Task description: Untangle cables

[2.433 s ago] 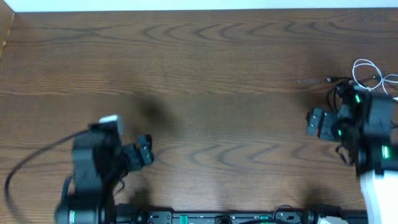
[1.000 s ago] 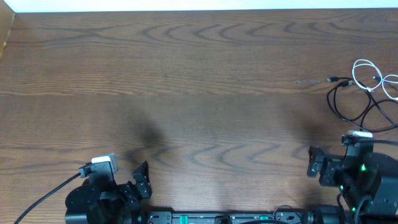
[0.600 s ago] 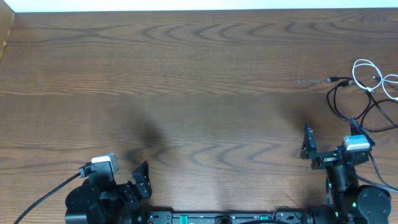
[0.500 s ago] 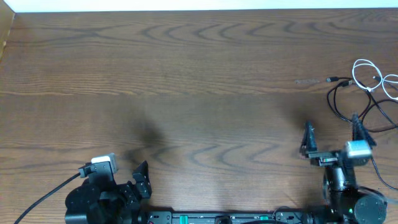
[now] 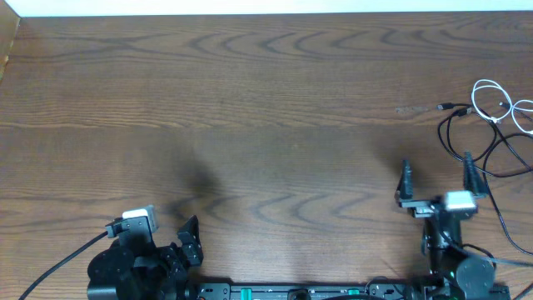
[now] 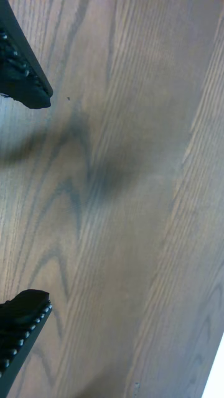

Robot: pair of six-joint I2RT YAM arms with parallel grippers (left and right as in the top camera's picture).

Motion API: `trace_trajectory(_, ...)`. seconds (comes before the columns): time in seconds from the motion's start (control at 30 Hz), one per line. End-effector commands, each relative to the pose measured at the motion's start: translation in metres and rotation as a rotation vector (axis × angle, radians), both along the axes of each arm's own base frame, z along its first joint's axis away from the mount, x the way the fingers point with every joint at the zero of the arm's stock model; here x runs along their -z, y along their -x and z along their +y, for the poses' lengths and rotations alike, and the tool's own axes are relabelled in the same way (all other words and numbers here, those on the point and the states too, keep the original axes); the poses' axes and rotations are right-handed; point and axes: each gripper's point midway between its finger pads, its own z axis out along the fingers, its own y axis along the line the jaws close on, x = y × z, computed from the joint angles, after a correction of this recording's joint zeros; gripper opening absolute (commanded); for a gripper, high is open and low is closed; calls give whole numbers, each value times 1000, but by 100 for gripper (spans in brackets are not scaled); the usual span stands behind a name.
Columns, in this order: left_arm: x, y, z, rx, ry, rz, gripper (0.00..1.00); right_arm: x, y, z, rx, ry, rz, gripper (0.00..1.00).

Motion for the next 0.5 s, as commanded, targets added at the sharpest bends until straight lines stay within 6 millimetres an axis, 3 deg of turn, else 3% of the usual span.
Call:
trace_trajectory(0.0, -1, 0, 2, 1, -16, -7, 98, 28, -6, -1, 19, 55, 111, 99)
trace_trajectory(0.13, -1, 0, 2, 1, -16, -7, 98, 91, -8, 0, 12, 73, 365, 99)
trace_trajectory(0.47, -1, 0, 2, 1, -16, -7, 98, 87, -8, 6, -11, 76, 348, 99)
